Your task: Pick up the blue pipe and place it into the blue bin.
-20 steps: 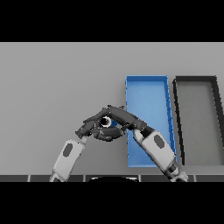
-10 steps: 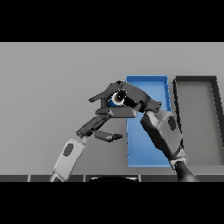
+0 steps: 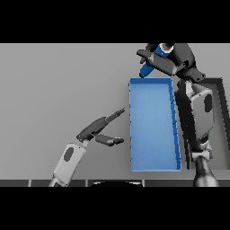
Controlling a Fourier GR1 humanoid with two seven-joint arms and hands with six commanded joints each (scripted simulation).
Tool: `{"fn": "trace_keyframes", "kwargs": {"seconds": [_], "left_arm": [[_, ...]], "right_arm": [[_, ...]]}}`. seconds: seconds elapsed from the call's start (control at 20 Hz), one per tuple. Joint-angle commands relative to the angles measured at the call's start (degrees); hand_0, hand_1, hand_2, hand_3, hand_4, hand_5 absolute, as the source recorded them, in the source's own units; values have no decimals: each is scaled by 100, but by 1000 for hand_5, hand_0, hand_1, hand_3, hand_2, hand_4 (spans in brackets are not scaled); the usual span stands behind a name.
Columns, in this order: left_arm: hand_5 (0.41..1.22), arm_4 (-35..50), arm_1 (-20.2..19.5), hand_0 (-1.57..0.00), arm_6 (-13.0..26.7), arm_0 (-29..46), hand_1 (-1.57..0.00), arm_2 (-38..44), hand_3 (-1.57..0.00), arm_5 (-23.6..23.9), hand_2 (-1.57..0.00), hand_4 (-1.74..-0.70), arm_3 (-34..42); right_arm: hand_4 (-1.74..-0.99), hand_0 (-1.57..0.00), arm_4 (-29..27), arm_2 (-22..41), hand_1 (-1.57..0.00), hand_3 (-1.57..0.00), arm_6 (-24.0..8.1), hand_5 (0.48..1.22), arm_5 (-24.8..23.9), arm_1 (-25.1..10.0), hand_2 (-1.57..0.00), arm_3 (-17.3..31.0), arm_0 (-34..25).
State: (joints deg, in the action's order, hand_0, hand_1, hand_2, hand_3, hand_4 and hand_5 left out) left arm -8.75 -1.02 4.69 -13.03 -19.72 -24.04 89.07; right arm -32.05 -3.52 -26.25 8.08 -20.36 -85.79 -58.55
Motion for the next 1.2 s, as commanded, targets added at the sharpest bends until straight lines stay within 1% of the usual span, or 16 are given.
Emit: {"fn": "trace_keyframes", "kwargs": {"seconds": [0.0, 0.05, 0.15, 0.25, 0.35, 0.45, 0.6, 0.7, 0.75, 0.8, 0.85, 0.9, 0.95, 1.0, 1.1, 1.15], "left_arm": [[411, -15, -31, 1, -62, 60, 1, -16, 1, -2, 1, -882, 39], [412, -47, -12, 1, -11, 4, 1, -33, 1, 17, 1, -877, 46], [415, -64, -72, 1, -33, 50, 1, -35, 1, -1, 1, -871, 64], [419, -46, -73, 1, -46, 53, 1, -21, 1, -9, 1, -867, 40], [420, -42, -3, 1, 24, -42, 1, -39, 1, 9, 1, -866, 32], [422, 17, 14, 1, 70, 41, 1, -66, 1, -26, 1, -875, 101], [425, 10, -62, 1, -2, 222, 1, -67, 1, -22, 1, -879, 158], [428, 23, -34, 1, 70, 218, 1, -78, 1, -6, 1, -880, 210], [427, 0, -13, 1, 91, 187, 1, -92, 1, 8, 1, -882, 185], [425, 44, -37, 1, 59, 188, 1, -80, 1, -35, 1, -884, 205], [423, 64, -50, 1, 65, 207, 1, -88, 1, -55, 1, -887, 244], [422, 26, -37, 1, 70, 206, 1, -91, 1, -20, 1, -888, 206], [420, -17, -74, 1, 0, 259, 1, -114, 1, -18, 1, -887, 221], [420, -20, -39, 1, 75, 203, 1, -106, 1, -3, 1, -886, 180], [421, -45, -30, 1, 23, 147, 1, -92, 1, 14, 1, -883, 114], [421, -29, -5, 1, 91, 157, 1, -104, 1, 16, 1, -883, 144]], "right_arm": [[-1741, -1571, 88, -43, -1571, -1571, 31, 1221, 30, -125, -1571, 52, 169], [-1741, -1571, 134, -86, -1571, -1571, 9, 1221, 107, -224, -1571, 209, 267], [-1741, -1571, 170, -132, -1571, -1571, -48, 1221, -16, -234, -1571, 278, 575], [-1741, -1571, 124, -215, -1571, -1571, -121, 1221, -68, -337, -1571, 148, 1065], [-1741, -1571, 212, -127, -1571, -1571, -154, 1221, -90, -285, -1571, -5, 1617], [-1741, -1571, 243, -71, -1571, -1571, -306, 1221, -134, -324, -1571, -189, 2014], [-1741, -1571, 294, 23, -1571, -1571, -704, 1221, -516, -274, -1571, -678, 2787], [-1741, -1571, 476, 84, -1571, -1571, -868, 1221, -745, -296, -1571, -677, 3005], [-1741, -1571, 546, 223, -1571, -1571, -868, 1221, -897, -299, -1571, -739, 3194], [-1741, -1571, 611, 404, -1571, -1571, -868, 1221, -1101, -429, -1571, -695, 3324], [-1741, -1571, 664, 634, -1571, -1508, -868, 1221, -1377, -482, -1571, -714, 3468], [-1741, -1571, 515, 838, -1571, -1521, -868, 1221, -1630, -643, -1571, -687, 3608], [-1741, -1571, 456, 1010, -1571, -1255, -867, 1221, -1793, -785, -1571, -669, 3640], [-1741, -1571, 452, 1259, -1571, -1127, -867, 1221, -1946, -962, -1571, -614, 3717], [-1741, -1571, 323, 1813, -1571, -908, -867, 1221, -2363, -1269, -1571, -442, 3743], [-1741, -1571, 149, 2134, -1548, -847, -867, 1221, -2632, -1448, -1571, -289, 3672]]}}
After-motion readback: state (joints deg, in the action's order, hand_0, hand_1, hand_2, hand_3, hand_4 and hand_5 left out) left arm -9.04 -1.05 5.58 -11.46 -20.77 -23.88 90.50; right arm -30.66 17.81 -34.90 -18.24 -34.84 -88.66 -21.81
